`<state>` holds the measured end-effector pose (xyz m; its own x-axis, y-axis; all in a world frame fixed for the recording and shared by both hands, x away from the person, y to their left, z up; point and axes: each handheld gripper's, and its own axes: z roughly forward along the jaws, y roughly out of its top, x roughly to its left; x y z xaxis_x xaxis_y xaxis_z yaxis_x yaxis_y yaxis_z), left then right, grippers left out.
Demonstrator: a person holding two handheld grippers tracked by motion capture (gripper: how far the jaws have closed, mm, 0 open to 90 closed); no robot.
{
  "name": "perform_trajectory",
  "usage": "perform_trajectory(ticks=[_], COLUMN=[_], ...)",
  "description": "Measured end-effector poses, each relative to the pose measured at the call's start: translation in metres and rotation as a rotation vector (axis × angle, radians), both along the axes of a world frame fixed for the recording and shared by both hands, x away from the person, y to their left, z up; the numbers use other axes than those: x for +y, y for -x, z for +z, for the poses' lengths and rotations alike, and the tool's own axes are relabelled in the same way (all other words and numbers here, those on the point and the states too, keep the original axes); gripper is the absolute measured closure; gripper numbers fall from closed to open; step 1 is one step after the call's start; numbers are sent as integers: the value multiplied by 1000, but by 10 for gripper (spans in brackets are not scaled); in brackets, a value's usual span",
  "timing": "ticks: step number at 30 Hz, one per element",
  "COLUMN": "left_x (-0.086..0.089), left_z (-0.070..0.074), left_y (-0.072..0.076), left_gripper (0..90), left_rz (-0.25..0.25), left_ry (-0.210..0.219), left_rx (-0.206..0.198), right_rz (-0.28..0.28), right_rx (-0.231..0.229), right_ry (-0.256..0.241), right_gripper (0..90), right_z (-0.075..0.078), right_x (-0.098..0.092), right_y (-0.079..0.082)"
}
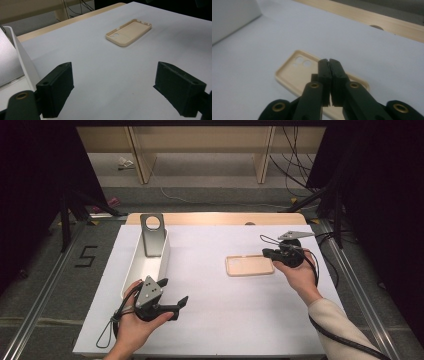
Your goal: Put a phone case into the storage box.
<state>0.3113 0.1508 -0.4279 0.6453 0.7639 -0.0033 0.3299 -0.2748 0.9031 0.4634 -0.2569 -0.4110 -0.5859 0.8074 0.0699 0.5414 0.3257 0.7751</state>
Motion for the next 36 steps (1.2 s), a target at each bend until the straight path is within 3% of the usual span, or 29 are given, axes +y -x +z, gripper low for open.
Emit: perform_trajectory(ticks=[4,17,24,36], left_x=[0,-1,-3,-5], left_z=[0,-1,-1,-1], left_y=[0,0,1,2], left_gripper=[146,146,147,147], left_rz=[-1,-7,-10,-18], left_ry=[-3,-8,-11,-13], left_rx=[-2,-3,-3,-2], right_rz=[-27,-94,-109,-128], right_rx=[44,92,122,135], right_ry=[64,153,188,198], right_gripper=[900,900,900,900], right_z=[-9,-27,-38,-47], right_x=[0,-4,-4,-5], right_y=[-19,-60,-68,-80])
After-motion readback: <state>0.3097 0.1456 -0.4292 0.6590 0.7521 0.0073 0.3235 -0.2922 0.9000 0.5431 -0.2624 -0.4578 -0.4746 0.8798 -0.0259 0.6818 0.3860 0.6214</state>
